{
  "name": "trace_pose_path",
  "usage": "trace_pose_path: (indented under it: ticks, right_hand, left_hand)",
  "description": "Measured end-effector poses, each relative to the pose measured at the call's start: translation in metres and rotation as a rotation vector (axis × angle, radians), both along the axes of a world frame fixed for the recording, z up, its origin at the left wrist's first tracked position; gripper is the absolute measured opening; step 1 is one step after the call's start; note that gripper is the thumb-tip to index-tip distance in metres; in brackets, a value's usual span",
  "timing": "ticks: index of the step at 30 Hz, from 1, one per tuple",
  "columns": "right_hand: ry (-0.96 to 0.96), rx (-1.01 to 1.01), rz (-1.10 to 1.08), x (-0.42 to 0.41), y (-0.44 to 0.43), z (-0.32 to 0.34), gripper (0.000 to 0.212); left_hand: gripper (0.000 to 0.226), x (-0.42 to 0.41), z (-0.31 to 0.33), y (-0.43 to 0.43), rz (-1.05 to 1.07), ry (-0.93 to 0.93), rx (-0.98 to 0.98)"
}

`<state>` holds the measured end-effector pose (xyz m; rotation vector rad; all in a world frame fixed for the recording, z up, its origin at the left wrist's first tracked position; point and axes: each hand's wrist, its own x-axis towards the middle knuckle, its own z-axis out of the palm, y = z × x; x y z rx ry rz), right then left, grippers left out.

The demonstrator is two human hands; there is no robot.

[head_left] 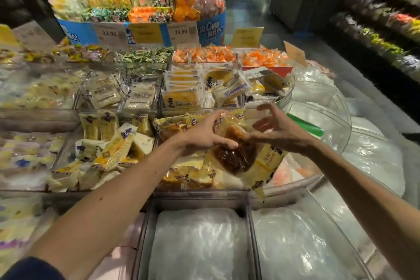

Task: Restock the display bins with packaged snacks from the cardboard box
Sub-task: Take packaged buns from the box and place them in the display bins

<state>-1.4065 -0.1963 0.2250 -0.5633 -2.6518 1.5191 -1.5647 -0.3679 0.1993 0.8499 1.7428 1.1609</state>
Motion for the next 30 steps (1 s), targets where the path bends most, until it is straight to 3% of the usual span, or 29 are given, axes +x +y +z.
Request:
trace_pose_path:
  ticks: [2, 3, 6, 9, 12, 14, 16, 18, 20, 25, 28, 30]
  right_hand:
    - [0.11, 0.106, -0.202, 0.008, 0.012, -0.009, 0.102]
    - [0.115, 0.05, -0.274, 0.013, 0.015, -0.015, 0.107]
    - [-0.011, -0.362, -0.273, 0.018, 0.009, -0.036, 0.105]
    - [0.022, -0.468, -0.257, 0.012, -0.007, -0.048, 0.081]
    - [0.071, -0.249, -0.272, 0.009, -0.01, -0.055, 0.065]
    - [0.064, -0.162, -0.221, 0.012, -0.006, -0.065, 0.059]
    - [0.02, -0.131, -0.167, 0.013, -0.003, -0.082, 0.06]
    - [-0.045, -0.027, -0.126, 0.012, -0.005, -0.091, 0.062]
    - [-0.092, 0.149, -0.051, 0.008, -0.008, -0.097, 0.066]
    - [-0.143, 0.616, 0.235, -0.009, -0.028, -0.096, 0.079]
    - [-0.202, 0.857, 0.289, -0.017, -0.04, -0.096, 0.081]
    - [-0.227, 0.947, 0.309, -0.023, -0.042, -0.099, 0.078]
  left_hand:
    - [0.088, -0.002, -0.012, -0.004, 0.2, -0.081, 0.094]
    - [0.093, -0.001, -0.019, -0.007, 0.309, -0.127, 0.141]
    - [0.095, 0.013, -0.042, -0.007, 0.484, -0.251, 0.257]
    - [0.064, 0.039, -0.064, 0.0, 0.446, -0.038, 0.208]
    - [0.056, 0.038, -0.076, -0.003, 0.336, 0.342, 0.01]
    - [0.065, 0.028, -0.082, -0.007, 0.216, 0.503, -0.148]
    - [0.071, 0.024, -0.084, -0.011, 0.052, 0.596, -0.245]
    - [0.059, 0.024, -0.086, -0.014, -0.058, 0.632, -0.291]
    - [0.045, 0.022, -0.09, -0.018, -0.149, 0.706, -0.402]
    - [0.041, 0.014, -0.11, -0.031, -0.349, 0.969, -0.533]
    - [0.039, 0.012, -0.105, -0.035, -0.327, 0.975, -0.532]
    - [0.06, 0.005, -0.099, -0.04, -0.161, 0.731, -0.424]
